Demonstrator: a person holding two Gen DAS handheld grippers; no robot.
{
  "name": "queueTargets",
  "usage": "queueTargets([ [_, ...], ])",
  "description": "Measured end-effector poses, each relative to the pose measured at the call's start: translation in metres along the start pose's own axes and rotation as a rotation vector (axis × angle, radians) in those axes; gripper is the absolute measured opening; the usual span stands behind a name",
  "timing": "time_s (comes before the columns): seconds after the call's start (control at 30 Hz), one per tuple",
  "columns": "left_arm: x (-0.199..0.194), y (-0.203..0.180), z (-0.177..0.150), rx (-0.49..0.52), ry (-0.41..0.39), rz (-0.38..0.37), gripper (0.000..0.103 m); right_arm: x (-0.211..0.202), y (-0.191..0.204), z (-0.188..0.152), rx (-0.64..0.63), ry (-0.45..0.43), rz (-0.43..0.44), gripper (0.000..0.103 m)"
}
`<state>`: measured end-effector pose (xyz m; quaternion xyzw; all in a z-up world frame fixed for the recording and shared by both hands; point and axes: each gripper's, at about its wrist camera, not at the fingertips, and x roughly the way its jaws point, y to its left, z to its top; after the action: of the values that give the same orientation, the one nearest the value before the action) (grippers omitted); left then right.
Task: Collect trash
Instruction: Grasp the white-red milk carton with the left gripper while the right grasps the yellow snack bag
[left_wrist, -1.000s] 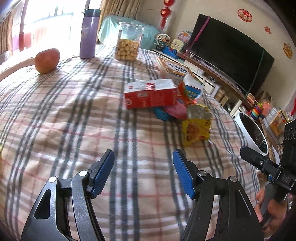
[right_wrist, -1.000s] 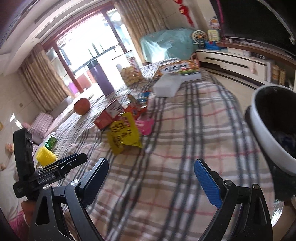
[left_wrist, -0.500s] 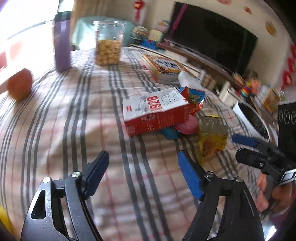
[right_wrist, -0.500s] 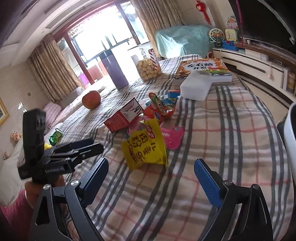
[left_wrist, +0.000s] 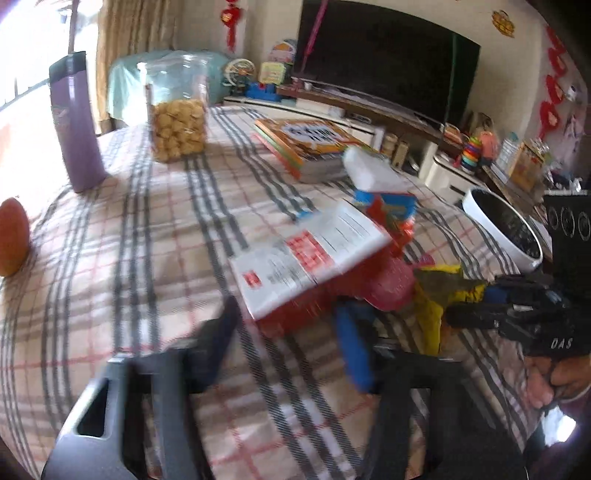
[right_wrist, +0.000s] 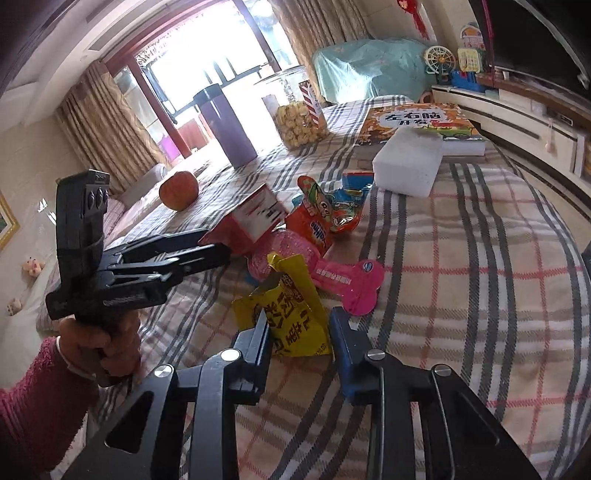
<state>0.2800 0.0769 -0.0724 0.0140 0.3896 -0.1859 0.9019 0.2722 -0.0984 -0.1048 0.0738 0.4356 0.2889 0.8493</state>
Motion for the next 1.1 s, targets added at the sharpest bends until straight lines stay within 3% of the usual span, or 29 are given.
queueTargets([
  [0.03,0.002,-0.003,-0.001,0.006,0.015,-0.007,0.014,-0.002,-0.001,-0.001,0.004,-0.004,0.004,0.026],
  [0.1,0.005,-0.010,-0.005,0.020,0.039,-0.004,0.001,-0.008,-0.002,-0.003,0.014,-0.015,0.009,0.024],
  [0.27,-0.014,-0.037,-0.017,0.031,0.017,-0.080,0.001,-0.034,-0.011,-0.013,0.039,-0.050,0.010,0.024],
  [0.33,-0.017,-0.042,-0.020,0.030,0.020,-0.056,0.002,-0.045,-0.019,-0.017,0.053,-0.060,0.001,0.024],
  [0.37,-0.016,-0.041,-0.019,0.019,0.020,-0.038,0.003,-0.048,-0.022,-0.018,0.058,-0.061,-0.001,0.024],
  [0.4,-0.014,-0.037,-0.018,0.001,0.027,-0.037,0.011,-0.053,-0.026,-0.021,0.067,-0.064,-0.007,0.024],
  [0.5,-0.008,-0.022,-0.009,-0.045,0.026,0.011,0.072,-0.063,-0.035,-0.025,0.091,-0.073,-0.023,0.024],
  [0.63,0.001,-0.006,0.009,-0.039,0.013,0.023,0.086,-0.072,-0.042,-0.030,0.118,-0.085,-0.028,0.024],
  [0.87,0.028,0.014,0.033,-0.072,0.026,-0.077,0.087,-0.074,-0.046,-0.034,0.140,-0.082,-0.035,0.024],
  [1.0,0.031,0.003,0.036,-0.019,-0.008,-0.099,0.085,-0.076,-0.046,-0.035,0.145,-0.088,-0.040,0.024],
  [1.07,0.029,-0.005,0.035,0.016,-0.028,-0.085,0.064,-0.078,-0.047,-0.035,0.149,-0.092,-0.044,0.024],
  [1.1,0.028,-0.008,0.034,0.025,-0.028,-0.083,0.062,-0.080,-0.048,-0.036,0.150,-0.095,-0.046,0.024],
])
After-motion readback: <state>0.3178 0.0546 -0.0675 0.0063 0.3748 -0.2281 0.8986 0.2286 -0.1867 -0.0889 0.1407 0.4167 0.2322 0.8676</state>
